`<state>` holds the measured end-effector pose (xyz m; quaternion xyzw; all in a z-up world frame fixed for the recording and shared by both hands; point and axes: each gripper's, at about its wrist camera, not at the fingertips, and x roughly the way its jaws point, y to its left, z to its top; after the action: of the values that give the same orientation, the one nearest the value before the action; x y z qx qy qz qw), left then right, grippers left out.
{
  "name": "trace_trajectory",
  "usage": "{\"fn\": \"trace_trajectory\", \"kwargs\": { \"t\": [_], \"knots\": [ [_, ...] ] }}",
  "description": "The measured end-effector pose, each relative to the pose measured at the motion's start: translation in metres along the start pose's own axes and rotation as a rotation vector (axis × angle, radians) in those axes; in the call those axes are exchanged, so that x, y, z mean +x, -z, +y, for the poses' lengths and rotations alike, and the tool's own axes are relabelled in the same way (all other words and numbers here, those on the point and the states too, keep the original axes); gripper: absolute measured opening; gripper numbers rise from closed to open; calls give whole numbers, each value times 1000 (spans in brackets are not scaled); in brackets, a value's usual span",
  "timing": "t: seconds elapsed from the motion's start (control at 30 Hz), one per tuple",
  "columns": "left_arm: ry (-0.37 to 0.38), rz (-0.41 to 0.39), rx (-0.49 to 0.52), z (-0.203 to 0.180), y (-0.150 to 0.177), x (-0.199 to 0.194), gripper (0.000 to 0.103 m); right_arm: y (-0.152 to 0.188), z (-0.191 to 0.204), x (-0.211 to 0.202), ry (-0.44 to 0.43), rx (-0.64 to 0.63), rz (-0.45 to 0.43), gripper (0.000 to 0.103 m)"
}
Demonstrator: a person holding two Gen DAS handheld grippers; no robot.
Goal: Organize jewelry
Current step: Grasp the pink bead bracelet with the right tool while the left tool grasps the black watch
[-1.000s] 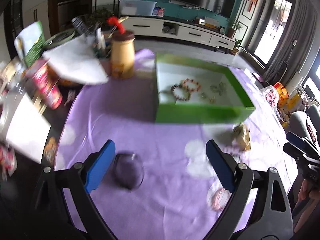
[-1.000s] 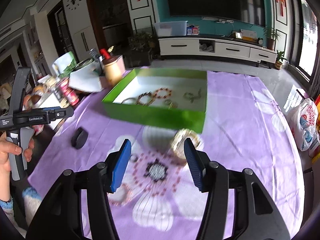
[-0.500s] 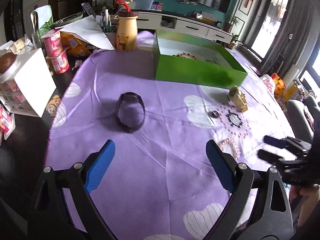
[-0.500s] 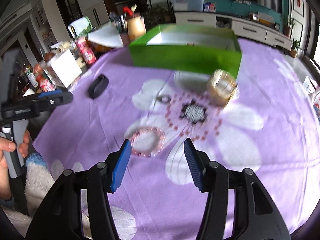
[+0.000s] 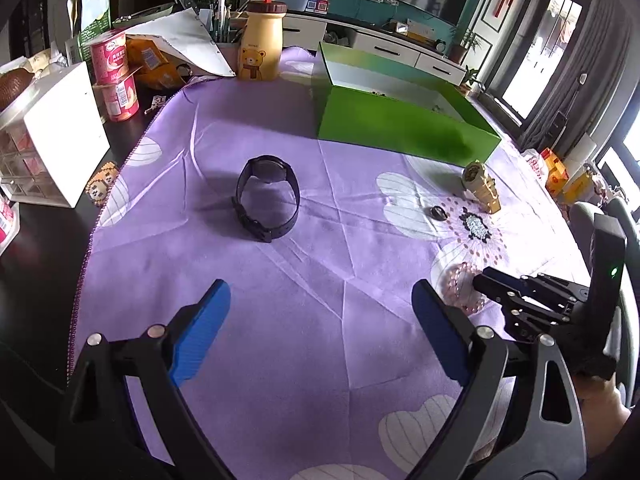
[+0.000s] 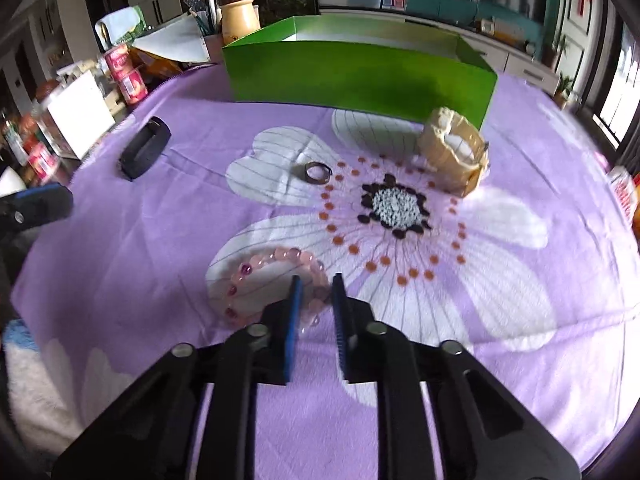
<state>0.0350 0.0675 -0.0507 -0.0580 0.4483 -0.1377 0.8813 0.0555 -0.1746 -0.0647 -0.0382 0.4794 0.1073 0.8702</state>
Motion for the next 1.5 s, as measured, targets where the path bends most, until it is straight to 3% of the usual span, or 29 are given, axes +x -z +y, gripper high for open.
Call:
{"fn": "trace_trajectory", "kwargs": {
  "t": [0.2, 0.53, 0.77, 0.9, 1.0, 1.1, 1.27, 1.5],
  "knots": [
    [13, 0, 3, -2, -12, 11, 93, -5, -3, 2, 3, -34, -27, 7],
    [-2, 21, 31, -2, -44, 47, 91, -31, -26, -38, -25, 6, -148, 7],
    [-32, 79, 91, -4, -53, 76, 66, -32, -32, -39, -51, 23, -155, 7],
    [-32, 110, 100, -3, -54, 88, 38, -33, -33, -37, -56, 29, -157, 7],
    [-52, 111, 104, -2, -54, 93, 29, -33, -35, -36, -59, 35, -158, 7],
    [-50, 108, 87, 2, -55, 94, 8, -34, -38, -34, -64, 40, -155, 7],
    [-27, 84, 66, 5, -54, 86, 4, -33, -41, -34, -67, 50, -154, 7],
    [61, 31, 56, -8, -57, 57, 4, -34, -47, -43, -56, 58, -171, 7]
  ]
}}
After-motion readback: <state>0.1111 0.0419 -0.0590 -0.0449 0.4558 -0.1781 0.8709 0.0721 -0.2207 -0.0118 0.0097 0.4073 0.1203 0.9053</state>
